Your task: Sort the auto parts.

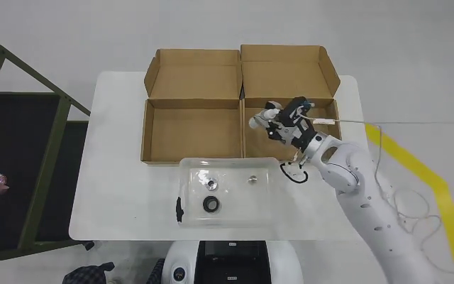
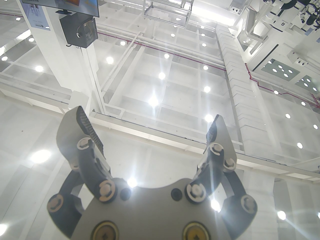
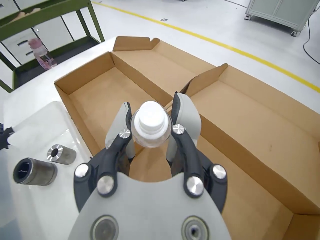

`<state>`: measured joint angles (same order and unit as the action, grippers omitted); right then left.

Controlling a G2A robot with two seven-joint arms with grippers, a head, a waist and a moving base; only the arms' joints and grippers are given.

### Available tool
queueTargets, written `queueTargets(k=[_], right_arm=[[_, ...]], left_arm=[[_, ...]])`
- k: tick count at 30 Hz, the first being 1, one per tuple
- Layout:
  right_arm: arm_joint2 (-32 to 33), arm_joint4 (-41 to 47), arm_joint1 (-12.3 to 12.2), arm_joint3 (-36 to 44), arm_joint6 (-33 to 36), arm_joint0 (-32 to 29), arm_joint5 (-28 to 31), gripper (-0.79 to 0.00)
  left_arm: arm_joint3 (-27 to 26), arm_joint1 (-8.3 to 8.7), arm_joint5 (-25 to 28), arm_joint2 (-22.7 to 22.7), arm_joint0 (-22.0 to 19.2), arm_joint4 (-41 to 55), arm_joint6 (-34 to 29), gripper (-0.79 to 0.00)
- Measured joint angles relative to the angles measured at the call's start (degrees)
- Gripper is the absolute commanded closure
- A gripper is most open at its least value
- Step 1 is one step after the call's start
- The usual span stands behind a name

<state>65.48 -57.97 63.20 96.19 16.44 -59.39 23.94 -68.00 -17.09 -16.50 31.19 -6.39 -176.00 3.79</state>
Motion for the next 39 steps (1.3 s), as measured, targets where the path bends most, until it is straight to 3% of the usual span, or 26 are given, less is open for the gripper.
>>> queueTargets(k=[20,21,24,34,35,39], right_arm=[[-7.9,-7.6,2.7,-11.8,1.1,7.6,-4.7,-0.015],[-8.2,-7.7,2.8,-12.2,1.2,7.9,-4.8,-0.095],[-8.7,-8.3,3.1,-13.2,1.5,8.5,-5.0,-0.212],[-9.2,-9.2,3.8,-14.7,2.5,9.4,-4.9,-0.391],[-9.2,-9.2,3.8,-14.7,2.5,9.4,-4.8,-0.471],[-8.7,-8.8,3.9,-13.9,2.6,9.1,-4.3,-0.61]], left_arm=[[0.0,0.0,0.0,0.0,0.0,0.0,0.0,-0.785],[0.0,0.0,0.0,0.0,0.0,0.0,0.0,-0.785],[0.0,0.0,0.0,0.0,0.0,0.0,0.0,-0.785],[0.0,0.0,0.0,0.0,0.0,0.0,0.0,-0.785],[0.0,0.0,0.0,0.0,0.0,0.0,0.0,-0.785],[0.0,0.0,0.0,0.0,0.0,0.0,0.0,-0.785]])
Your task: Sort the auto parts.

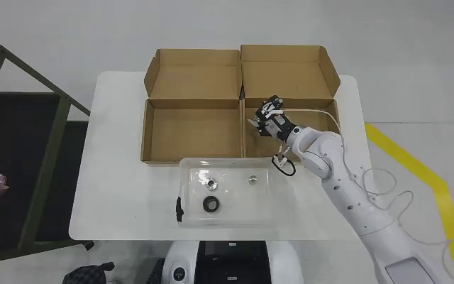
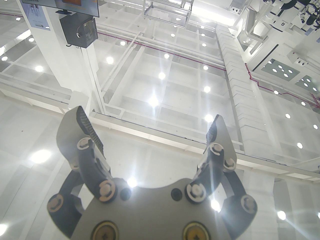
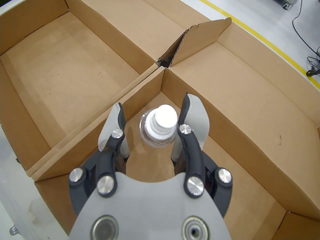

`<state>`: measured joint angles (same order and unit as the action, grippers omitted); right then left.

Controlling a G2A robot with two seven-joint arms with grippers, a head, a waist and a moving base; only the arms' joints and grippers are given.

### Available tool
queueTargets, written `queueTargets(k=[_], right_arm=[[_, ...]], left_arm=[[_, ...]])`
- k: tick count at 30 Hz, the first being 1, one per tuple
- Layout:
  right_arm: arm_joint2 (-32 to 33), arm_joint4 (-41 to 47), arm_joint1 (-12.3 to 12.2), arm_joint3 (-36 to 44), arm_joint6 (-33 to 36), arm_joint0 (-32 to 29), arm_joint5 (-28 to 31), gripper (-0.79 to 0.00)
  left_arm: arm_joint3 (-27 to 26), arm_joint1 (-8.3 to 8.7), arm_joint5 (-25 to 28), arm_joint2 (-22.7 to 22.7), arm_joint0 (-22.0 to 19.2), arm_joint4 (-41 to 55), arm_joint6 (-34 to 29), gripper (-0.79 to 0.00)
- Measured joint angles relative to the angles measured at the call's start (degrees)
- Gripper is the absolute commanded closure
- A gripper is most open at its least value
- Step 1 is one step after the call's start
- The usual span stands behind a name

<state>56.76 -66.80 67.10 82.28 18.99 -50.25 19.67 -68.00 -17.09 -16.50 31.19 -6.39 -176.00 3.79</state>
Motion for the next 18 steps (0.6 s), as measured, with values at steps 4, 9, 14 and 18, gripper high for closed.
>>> queueTargets(k=[4,9,14,18], right_arm=[[1.5,-0.2,-0.3,2.9,0.5,-1.1,0.7,-0.65],[4.7,-1.0,-1.2,8.7,1.8,-3.8,2.6,-0.723],[7.9,-1.1,-2.1,14.3,3.3,-6.6,5.9,-0.757],[10.6,-1.9,-3.0,20.7,4.9,-9.9,9.8,-0.77]], left_arm=[[0.0,0.0,0.0,0.0,0.0,0.0,0.0,-0.785],[0.0,0.0,0.0,0.0,0.0,0.0,0.0,-0.785],[0.0,0.0,0.0,0.0,0.0,0.0,0.0,-0.785],[0.0,0.0,0.0,0.0,0.0,0.0,0.0,-0.785]])
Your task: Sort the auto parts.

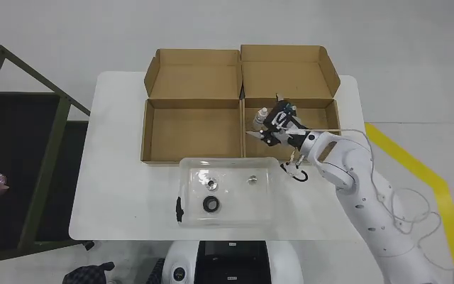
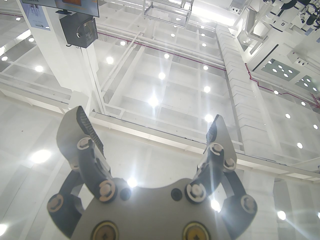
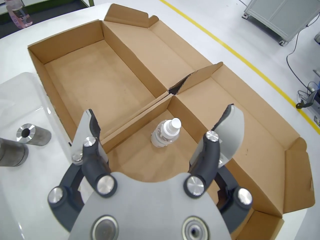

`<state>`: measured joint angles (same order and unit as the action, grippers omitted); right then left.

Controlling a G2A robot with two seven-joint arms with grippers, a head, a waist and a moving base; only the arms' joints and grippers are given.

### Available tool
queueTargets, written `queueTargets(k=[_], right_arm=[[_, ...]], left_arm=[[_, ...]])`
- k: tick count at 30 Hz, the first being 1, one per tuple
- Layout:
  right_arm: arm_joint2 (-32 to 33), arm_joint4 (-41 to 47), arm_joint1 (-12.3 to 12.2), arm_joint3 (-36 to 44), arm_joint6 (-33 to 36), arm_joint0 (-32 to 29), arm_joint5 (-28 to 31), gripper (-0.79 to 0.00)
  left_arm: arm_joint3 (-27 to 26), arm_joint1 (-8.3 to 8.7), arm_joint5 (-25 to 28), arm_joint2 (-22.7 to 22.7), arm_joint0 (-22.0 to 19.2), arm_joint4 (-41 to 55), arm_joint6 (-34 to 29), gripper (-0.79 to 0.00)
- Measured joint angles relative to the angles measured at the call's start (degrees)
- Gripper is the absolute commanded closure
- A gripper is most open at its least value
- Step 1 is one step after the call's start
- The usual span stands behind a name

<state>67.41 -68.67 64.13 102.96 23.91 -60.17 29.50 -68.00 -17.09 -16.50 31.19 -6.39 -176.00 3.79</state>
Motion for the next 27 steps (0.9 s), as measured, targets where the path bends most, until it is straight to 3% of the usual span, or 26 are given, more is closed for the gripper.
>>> queueTargets(k=[12,19,27], right_arm=[[3.4,-1.4,-2.3,13.4,6.0,-11.1,14.5,-0.785],[3.1,-7.1,-3.2,17.0,6.6,-16.3,17.7,-0.785],[0.1,-13.6,-3.4,16.7,7.1,-17.9,17.4,-0.773]], left_arm=[[0.0,0.0,0.0,0.0,0.0,0.0,0.0,-0.785],[0.0,0.0,0.0,0.0,0.0,0.0,0.0,-0.785],[0.0,0.0,0.0,0.0,0.0,0.0,0.0,-0.785]])
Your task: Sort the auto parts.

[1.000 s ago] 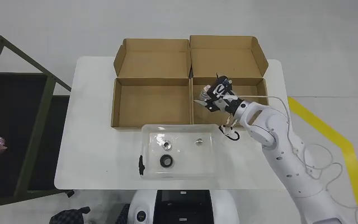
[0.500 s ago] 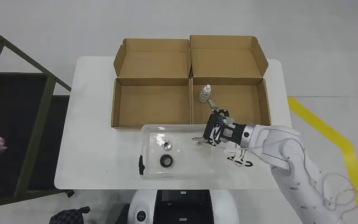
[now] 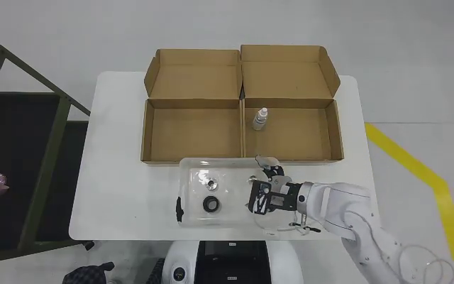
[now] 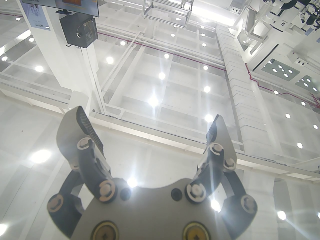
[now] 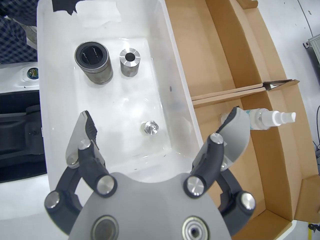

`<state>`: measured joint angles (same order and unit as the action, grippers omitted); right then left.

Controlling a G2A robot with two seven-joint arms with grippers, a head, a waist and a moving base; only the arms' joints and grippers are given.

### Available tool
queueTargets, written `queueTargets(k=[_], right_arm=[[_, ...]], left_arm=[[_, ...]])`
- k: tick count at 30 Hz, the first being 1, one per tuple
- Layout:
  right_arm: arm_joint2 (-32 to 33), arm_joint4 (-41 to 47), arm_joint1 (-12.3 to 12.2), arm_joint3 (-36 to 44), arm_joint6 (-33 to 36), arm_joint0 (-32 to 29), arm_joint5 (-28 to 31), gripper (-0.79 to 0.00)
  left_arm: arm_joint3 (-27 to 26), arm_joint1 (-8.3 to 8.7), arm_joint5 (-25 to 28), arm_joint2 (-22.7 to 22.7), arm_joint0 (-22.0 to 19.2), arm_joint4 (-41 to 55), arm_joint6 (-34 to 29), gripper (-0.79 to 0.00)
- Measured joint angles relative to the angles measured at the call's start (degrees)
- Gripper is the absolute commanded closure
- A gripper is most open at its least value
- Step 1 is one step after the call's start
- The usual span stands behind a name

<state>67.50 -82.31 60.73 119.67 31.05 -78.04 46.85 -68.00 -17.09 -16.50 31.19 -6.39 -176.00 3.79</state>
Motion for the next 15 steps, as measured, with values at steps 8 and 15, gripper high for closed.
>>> queueTargets(k=[8,15], right_arm=[[-3.0,-3.3,0.2,-1.1,3.1,0.5,-2.3,-0.674],[-5.2,-4.0,0.4,-2.3,6.4,1.9,-2.8,-0.634]], left_arm=[[0.0,0.0,0.0,0.0,0.0,0.0,0.0,-0.785],[0.0,0.0,0.0,0.0,0.0,0.0,0.0,-0.785]])
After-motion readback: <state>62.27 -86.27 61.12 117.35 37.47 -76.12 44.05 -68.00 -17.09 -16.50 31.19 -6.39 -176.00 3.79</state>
